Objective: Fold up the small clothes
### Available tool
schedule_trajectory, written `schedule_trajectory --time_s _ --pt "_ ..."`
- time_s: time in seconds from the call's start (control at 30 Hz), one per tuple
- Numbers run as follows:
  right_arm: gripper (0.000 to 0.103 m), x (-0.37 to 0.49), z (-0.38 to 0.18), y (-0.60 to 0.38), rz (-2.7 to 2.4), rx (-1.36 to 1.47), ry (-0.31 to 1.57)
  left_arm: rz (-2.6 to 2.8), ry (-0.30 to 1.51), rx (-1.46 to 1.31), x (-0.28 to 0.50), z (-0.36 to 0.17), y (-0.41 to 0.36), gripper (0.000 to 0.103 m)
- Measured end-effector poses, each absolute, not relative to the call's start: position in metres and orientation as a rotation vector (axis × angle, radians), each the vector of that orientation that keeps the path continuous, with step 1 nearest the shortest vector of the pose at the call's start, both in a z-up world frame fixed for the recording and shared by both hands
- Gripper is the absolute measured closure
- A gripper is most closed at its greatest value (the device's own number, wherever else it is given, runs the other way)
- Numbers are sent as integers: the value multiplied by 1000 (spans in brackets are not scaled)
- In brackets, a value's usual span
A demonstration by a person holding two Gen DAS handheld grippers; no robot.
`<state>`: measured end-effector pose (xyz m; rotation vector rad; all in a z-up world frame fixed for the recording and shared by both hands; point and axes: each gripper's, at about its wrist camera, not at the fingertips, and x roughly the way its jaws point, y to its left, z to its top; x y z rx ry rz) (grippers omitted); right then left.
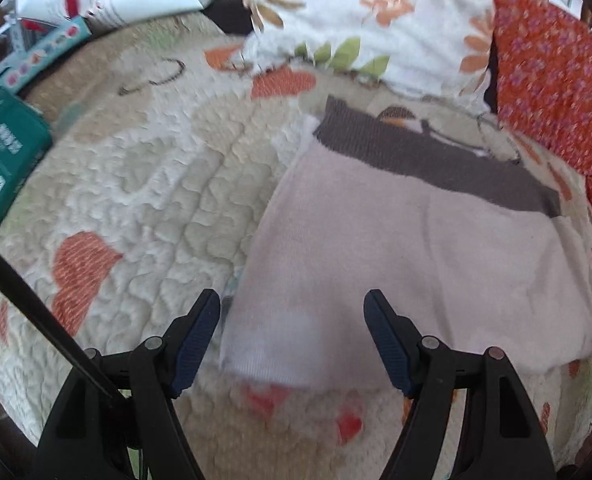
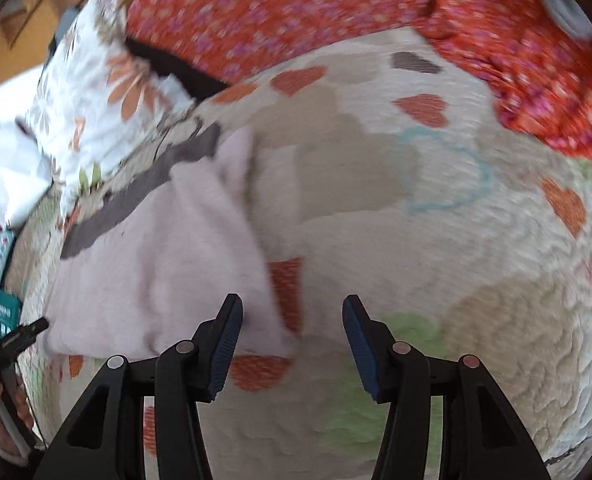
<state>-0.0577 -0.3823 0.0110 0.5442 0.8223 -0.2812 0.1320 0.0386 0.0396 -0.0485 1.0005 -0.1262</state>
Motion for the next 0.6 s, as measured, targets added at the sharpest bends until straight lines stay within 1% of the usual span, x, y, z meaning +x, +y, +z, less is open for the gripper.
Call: schedule_trajectory --time_s 0.1,0.23,0.3,0.33,0.37,0.4,0.47,0.6 --pt "47 -65 2 -388 -324 541 834 -116 981 -78 110 39 41 29" --pt "46 -69 16 -387 -307 532 786 -121 985 -82 90 26 33 29" --pt "45 -69 14 -382 -302 531 801 -129 998 -51 79 17 25 29" --pt "45 -68 10 -380 -300 538 818 -139 1022 -28 77 10 20 28" --pt "45 -67 6 -379 -302 545 833 -138 1027 1 74 4 16 24" --pt "45 -66 2 -379 -306 552 846 -136 999 42 69 4 10 22" --pt "45 -65 -3 -378 -316 561 865 -149 999 94 65 2 1 15" --pt "40 -65 -5 -373 -332 540 872 -141 970 112 58 -1 -5 7"
